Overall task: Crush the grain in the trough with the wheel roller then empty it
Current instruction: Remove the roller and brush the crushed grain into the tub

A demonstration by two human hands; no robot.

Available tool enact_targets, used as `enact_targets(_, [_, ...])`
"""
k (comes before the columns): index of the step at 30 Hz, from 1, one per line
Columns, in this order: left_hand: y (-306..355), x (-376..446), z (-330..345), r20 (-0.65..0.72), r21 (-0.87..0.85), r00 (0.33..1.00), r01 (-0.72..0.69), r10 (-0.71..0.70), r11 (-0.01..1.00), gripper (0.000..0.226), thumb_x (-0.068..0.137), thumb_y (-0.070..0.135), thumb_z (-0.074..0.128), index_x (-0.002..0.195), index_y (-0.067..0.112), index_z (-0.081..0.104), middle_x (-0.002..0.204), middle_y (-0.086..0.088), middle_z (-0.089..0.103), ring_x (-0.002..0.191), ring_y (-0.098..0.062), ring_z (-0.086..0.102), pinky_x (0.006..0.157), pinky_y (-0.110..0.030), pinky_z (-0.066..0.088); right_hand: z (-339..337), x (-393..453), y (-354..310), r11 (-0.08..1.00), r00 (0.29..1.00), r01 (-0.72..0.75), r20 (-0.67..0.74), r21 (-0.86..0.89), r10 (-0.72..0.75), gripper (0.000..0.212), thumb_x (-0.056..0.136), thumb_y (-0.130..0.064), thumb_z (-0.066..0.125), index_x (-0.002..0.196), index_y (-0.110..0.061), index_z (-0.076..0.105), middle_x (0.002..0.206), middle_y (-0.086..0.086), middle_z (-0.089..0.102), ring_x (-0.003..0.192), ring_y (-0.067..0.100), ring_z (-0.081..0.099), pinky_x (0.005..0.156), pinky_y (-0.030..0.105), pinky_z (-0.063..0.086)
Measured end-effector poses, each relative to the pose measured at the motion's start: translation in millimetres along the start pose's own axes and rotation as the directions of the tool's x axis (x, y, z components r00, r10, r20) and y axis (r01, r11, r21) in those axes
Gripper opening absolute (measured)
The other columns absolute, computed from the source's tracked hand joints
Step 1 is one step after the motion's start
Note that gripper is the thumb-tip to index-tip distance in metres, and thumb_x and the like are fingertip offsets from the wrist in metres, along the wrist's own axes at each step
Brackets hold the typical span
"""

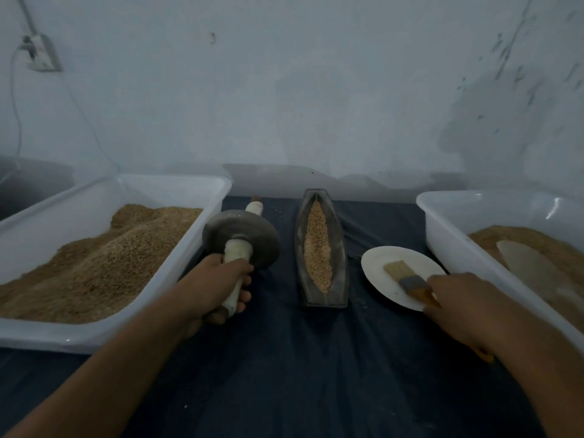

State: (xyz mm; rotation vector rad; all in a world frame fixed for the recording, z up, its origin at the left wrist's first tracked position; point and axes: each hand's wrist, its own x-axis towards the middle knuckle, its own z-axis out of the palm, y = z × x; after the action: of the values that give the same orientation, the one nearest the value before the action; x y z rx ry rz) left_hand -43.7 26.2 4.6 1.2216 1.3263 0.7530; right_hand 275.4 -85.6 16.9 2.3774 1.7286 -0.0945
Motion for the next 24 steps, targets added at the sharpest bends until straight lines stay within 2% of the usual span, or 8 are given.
enact_targets(2, [-1, -4, -6, -0.002, 0.136, 1.0, -0.029, 0.029, 0.99, 0.024, 0.093, 0.031, 0.064, 0.112, 0.018, 0.057, 0.099, -0.011, 0.07, 0.072, -0.024, 0.072, 0.059, -0.036, 0.059, 7, 1, 5, 1.0, 1.0, -0.014, 0.003, -0.025, 0.014, 0.026, 0.101, -0.034, 0.049, 0.126, -0.028, 0.048, 0.114, -0.001, 0.059, 0.087, 0.01, 0.056, 0.069, 0.019, 0.043])
enact_targets(7, [-12, -16, -15, 0.046, 0.334, 0.995, -0.098, 0.087, 0.938, 0.027, 0.092, 0.046, 0.064, 0.108, 0.026, 0.054, 0.075, -0.001, 0.074, 0.064, -0.014, 0.072, 0.054, -0.027, 0.054, 14, 0, 7, 1.0, 1.0, -0.002, 0.026, -0.017, 0.002, 0.019, 0.099, -0.032, 0.052, 0.117, -0.026, 0.049, 0.107, -0.004, 0.059, 0.084, 0.007, 0.058, 0.064, 0.016, 0.044])
enact_targets(9, [-22, -16, -15, 0.019, 0.4, 0.988, -0.146, 0.151, 0.905, 0.024, 0.092, 0.047, 0.061, 0.107, 0.031, 0.052, 0.075, 0.002, 0.074, 0.069, -0.012, 0.072, 0.063, -0.031, 0.057, 13, 0, 2, 1.0, 0.999, -0.004, -0.044, -0.023, 0.003, 0.005, 0.102, -0.026, 0.045, 0.106, -0.028, 0.045, 0.099, -0.004, 0.056, 0.079, 0.007, 0.057, 0.067, 0.018, 0.046])
enact_targets(11, [-35, -14, -12, -0.025, 0.488, 0.969, -0.203, 0.246, 0.849, 0.02, 0.093, 0.05, 0.057, 0.105, 0.036, 0.05, 0.078, 0.005, 0.073, 0.071, -0.007, 0.07, 0.071, -0.031, 0.056, 10, 5, -3, 0.998, 0.991, -0.039, -0.131, -0.057, 0.031, 0.012, 0.102, -0.023, 0.043, 0.111, -0.024, 0.051, 0.102, -0.003, 0.053, 0.08, 0.008, 0.056, 0.068, 0.019, 0.045])
enact_targets(14, [-44, -14, -11, -0.101, 0.641, 0.927, -0.217, 0.361, 0.736, 0.021, 0.09, 0.062, 0.048, 0.096, 0.042, 0.049, 0.076, 0.015, 0.066, 0.068, 0.002, 0.063, 0.062, -0.02, 0.044, -1, 8, -11, 0.991, 0.968, -0.088, -0.243, -0.103, 0.061, 0.01, 0.102, -0.018, 0.041, 0.108, -0.023, 0.048, 0.11, -0.002, 0.054, 0.089, 0.011, 0.058, 0.075, 0.021, 0.045])
enact_targets(16, [-45, -12, -13, -0.117, 0.735, 0.896, -0.212, 0.428, 0.645, 0.025, 0.088, 0.066, 0.043, 0.091, 0.042, 0.048, 0.073, 0.018, 0.062, 0.065, 0.005, 0.059, 0.056, -0.016, 0.038, -12, 11, -16, 0.996, 0.937, -0.073, -0.346, -0.055, 0.049, 0.008, 0.1, -0.017, 0.044, 0.096, -0.023, 0.043, 0.094, -0.004, 0.052, 0.079, 0.013, 0.056, 0.071, 0.028, 0.047])
enact_targets(19, [-45, -12, -13, -0.116, 0.709, 0.89, -0.237, 0.441, 0.664, 0.027, 0.085, 0.067, 0.045, 0.089, 0.041, 0.049, 0.07, 0.017, 0.062, 0.062, 0.006, 0.059, 0.056, -0.015, 0.039, -30, 23, -28, 0.994, 0.887, 0.056, -0.461, 0.093, -0.006, 0.01, 0.101, -0.019, 0.043, 0.098, -0.019, 0.053, 0.075, -0.006, 0.048, 0.065, 0.013, 0.049, 0.057, 0.033, 0.037])
enact_targets(24, [-47, -20, -11, -0.117, 0.744, 0.862, -0.253, 0.493, 0.619, 0.042, 0.081, 0.077, 0.034, 0.094, 0.04, 0.051, 0.085, 0.016, 0.057, 0.074, 0.001, 0.057, 0.073, -0.024, 0.05, -61, 68, -66, 0.978, 0.814, 0.171, -0.577, 0.124, -0.069, 0.019, 0.104, -0.029, 0.044, 0.1, -0.023, 0.062, 0.08, -0.002, 0.062, 0.067, 0.017, 0.052, 0.059, 0.034, 0.04])
